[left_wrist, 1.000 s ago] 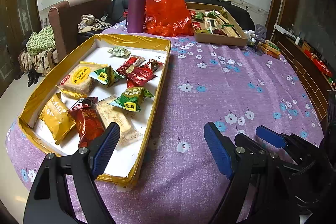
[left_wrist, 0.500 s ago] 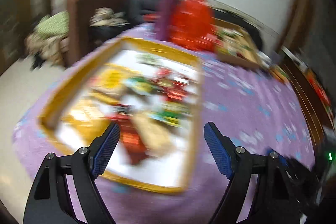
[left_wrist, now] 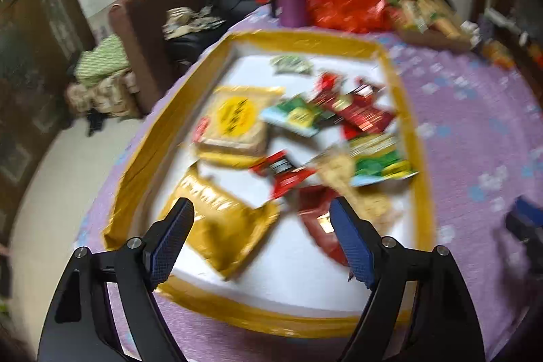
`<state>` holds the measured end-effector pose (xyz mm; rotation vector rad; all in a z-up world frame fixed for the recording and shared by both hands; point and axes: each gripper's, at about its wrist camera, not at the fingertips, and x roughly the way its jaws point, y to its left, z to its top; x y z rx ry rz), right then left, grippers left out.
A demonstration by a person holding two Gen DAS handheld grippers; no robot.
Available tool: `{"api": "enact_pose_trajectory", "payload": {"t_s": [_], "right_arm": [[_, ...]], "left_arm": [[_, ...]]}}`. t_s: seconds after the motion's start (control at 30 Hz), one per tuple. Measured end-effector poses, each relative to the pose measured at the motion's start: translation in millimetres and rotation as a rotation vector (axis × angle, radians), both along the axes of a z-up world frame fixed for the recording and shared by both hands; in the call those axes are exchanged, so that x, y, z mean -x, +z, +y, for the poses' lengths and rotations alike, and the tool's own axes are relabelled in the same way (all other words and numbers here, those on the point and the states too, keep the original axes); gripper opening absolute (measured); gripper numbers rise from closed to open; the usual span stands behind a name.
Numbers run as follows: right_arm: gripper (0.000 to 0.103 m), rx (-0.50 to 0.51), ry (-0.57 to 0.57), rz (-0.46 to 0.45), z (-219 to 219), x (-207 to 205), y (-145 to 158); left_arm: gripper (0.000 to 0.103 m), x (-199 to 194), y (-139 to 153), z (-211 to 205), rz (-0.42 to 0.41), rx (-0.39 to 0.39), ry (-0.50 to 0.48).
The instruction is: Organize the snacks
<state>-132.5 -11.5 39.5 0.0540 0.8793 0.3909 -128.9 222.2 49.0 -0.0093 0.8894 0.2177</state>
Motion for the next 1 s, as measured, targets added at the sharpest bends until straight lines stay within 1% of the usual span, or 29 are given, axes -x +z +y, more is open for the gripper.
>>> {"api": "enact_pose_trajectory", "payload": {"t_s": [0.03, 0.07, 0.1, 0.13, 0.2, 0.27, 0.3, 0.37, 0.43, 0.47, 0.5, 0.53, 0.63, 0.67, 0.7, 0.73, 0.77, 0.83, 0.87, 0.9, 0.93, 1.0], "right_arm": [[0.057, -0.004, 0.000, 0.004, -0.6, -0.6, -0.5], [0.057, -0.010, 0.001, 0.007, -1.3, -0.8, -0.8], [0.057, -0.016, 0.001, 0.011, -1.9, -1.4, -1.2], [0.057, -0.018, 0.002, 0.015, -2.0, -2.1, -1.7], [0.058, -0.022, 0.006, 0.023, -1.6, -3.1, -2.7], [0.058, -0.025, 0.007, 0.024, -1.5, -2.9, -3.0], [0.058, -0.027, 0.007, 0.022, -1.8, -2.6, -2.8], [0.058, -0.034, 0.007, 0.018, -2.8, -1.8, -2.4], [0.058, -0.048, 0.008, 0.012, -4.8, -0.9, -1.9], [0.059, -0.053, 0.008, 0.011, -5.6, -0.4, -1.6], [0.059, -0.061, 0.011, 0.011, -6.6, -0.1, -1.6], [0.062, -0.070, 0.013, 0.014, -7.4, -0.6, -1.8], [0.063, -0.076, 0.025, 0.034, -5.9, -3.4, -4.1], [0.063, -0.076, 0.028, 0.039, -5.4, -4.1, -4.8], [0.063, -0.078, 0.029, 0.042, -5.5, -4.5, -5.0], [0.063, -0.081, 0.028, 0.039, -5.7, -4.4, -4.7], [0.063, -0.084, 0.028, 0.036, -6.0, -4.1, -4.3], [0.063, -0.086, 0.031, 0.038, -5.8, -4.2, -4.6], [0.063, -0.087, 0.031, 0.038, -6.1, -4.2, -4.6], [0.063, -0.091, 0.030, 0.036, -6.9, -4.0, -4.2], [0.063, -0.095, 0.029, 0.034, -7.6, -3.5, -3.9], [0.063, -0.103, 0.030, 0.033, -8.7, -3.4, -3.7]], "left_arm": [[0.083, -1.0, 7.4, 3.1, -0.020, 0.038, -0.002], [0.083, -1.8, 14.0, 6.0, -0.042, 0.051, 0.008], [0.083, -6.2, 23.2, 8.5, -0.071, 0.048, 0.023], [0.083, -11.7, 28.2, 9.4, -0.080, 0.043, 0.030], [0.083, -32.7, 33.7, 8.7, -0.074, 0.040, 0.013], [0.083, -63.1, 27.5, 4.4, -0.039, -0.031, 0.011], [0.083, -83.0, 18.2, 2.2, -0.004, -0.091, 0.025], [0.083, -110.2, -1.1, 2.8, 0.062, -0.133, 0.048], [0.083, -119.2, -14.8, -0.4, 0.126, -0.113, 0.026], [0.083, -118.9, -17.7, -5.4, 0.143, -0.092, -0.010], [0.083, -115.3, -15.8, -9.9, 0.137, -0.069, -0.041], [0.083, -111.2, -10.5, -12.3, 0.121, -0.065, -0.048], [0.083, -109.1, 8.1, -11.2, 0.060, -0.074, -0.024], [0.083, -111.4, 9.8, -11.7, 0.062, -0.087, -0.018], [0.083, -117.9, 7.8, -15.6, 0.081, -0.120, -0.024], [0.083, -124.9, 2.2, -19.4, 0.107, -0.159, -0.035], [0.083, -133.3, -7.1, -26.3, 0.149, -0.220, -0.048], [0.083, -138.9, -22.0, -30.1, 0.195, -0.296, -0.056], [0.083, -144.5, -27.4, -30.1, 0.212, -0.322, -0.049], [0.083, -144.2, -26.4, -26.6, 0.214, -0.318, -0.041], [0.083, -143.8, -21.5, -20.7, 0.200, -0.294, -0.027], [0.083, -137.6, -4.0, -5.4, 0.149, -0.220, 0.001]]}}
